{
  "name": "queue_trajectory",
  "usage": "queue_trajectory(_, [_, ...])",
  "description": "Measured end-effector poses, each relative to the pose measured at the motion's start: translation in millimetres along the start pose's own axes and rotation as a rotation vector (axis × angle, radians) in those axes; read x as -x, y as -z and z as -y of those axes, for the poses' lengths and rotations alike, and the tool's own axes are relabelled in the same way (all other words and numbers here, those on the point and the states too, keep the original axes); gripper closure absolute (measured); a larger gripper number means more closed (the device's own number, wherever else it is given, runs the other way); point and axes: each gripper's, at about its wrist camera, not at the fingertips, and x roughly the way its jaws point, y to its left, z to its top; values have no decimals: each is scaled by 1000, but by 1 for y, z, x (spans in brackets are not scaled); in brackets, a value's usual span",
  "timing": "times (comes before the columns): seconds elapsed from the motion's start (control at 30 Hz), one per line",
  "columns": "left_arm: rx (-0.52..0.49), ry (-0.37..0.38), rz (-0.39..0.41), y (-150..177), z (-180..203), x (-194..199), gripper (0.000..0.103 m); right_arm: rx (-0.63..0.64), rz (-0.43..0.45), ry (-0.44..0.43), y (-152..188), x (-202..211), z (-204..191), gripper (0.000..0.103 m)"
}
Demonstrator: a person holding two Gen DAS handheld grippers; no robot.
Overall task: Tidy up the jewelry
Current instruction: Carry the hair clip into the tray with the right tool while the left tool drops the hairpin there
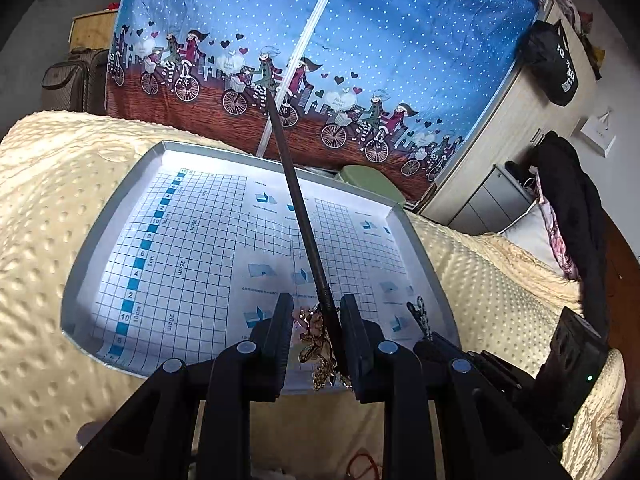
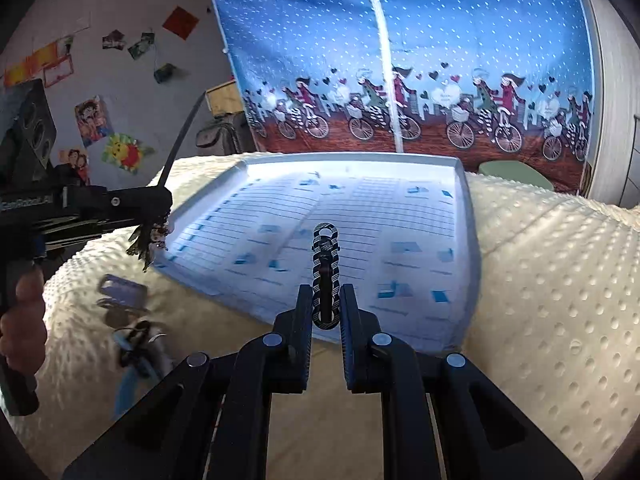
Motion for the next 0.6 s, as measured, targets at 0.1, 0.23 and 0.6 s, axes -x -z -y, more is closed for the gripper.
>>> queue_trajectory(0.1, [-6, -7, -35, 4, -3, -23, 80, -31, -4, -5, -7, -9, 9, 91])
queue_trajectory(0.23, [8, -9, -79, 13, -7, -42, 82, -68, -36, 2, -6, -25, 13, 91])
queue_trajectory(0.6, [83, -50, -89, 13, -13, -40, 61, -52, -41, 30, 1, -15, 6, 69])
